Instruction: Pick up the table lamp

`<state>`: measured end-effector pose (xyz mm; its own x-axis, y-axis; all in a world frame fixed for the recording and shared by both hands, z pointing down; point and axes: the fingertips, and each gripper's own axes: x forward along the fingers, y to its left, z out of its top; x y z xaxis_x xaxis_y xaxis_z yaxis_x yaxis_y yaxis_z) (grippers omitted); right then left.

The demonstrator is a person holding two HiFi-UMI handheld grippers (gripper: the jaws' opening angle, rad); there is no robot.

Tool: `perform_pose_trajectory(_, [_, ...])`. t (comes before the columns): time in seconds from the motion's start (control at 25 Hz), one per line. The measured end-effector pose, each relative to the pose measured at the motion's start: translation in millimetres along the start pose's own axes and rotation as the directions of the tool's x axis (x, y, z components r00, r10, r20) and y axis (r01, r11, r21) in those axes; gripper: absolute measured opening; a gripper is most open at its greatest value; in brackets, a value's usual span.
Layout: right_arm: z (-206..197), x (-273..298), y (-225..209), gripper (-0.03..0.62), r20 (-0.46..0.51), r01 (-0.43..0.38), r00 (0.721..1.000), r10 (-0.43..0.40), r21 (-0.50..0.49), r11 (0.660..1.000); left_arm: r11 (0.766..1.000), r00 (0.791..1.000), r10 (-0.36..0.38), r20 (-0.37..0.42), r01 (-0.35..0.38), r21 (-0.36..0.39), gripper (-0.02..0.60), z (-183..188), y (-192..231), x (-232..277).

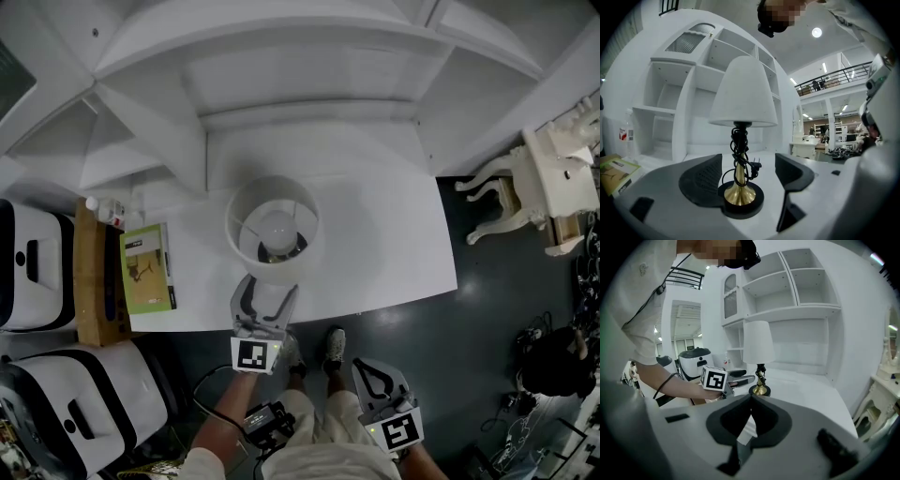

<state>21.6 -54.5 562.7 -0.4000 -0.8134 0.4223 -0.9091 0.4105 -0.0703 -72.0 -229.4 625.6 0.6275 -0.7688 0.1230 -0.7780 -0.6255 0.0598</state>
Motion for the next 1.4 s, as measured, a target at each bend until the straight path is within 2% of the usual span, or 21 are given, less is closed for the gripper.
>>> perform_pose_trajectory(0.44, [-12.8,-3.8,-11.2,0.012,-0.034,0.036,0.999,-0.036,-0.007,0.999,0.998,0.999,-0.028,-0.022,0.029,0.063,0.353,-10.6,3.9,47.8])
perform_pose_trajectory(0.72, [-16.4,-1.7,-17.9,0.012,-0.054,0.055,0.997,-0.054,0.023,0.998,0.996,0.999,-0.041,0.012,0.040,0.075,0.357,-1.7,7.9,74.7])
perform_pose_trajectory(0.88, [-16.4,-0.9,-21.4,0.012,-0.057,0.057,0.997,-0.056,0.008,0.998,0.996,0.998,-0.050,0.036,0.048,0.073,0.356,5.1,5.6,82.8])
perform_pose_trajectory(1.32, [-14.2,1.0,-22.3,0.012,-0.047,0.055,0.997,-0.055,0.007,0.998,0.997,0.998,-0.019,0.054,0.015,0.072,0.351,8.8,14.2,93.5])
perform_pose_trajectory(1.4, [-15.0,0.3,-22.4,0.012,-0.051,0.055,0.997,-0.055,0.010,0.998,0.998,0.998,0.010,0.061,-0.014,0.059,0.310,10.8,18.8,94.8])
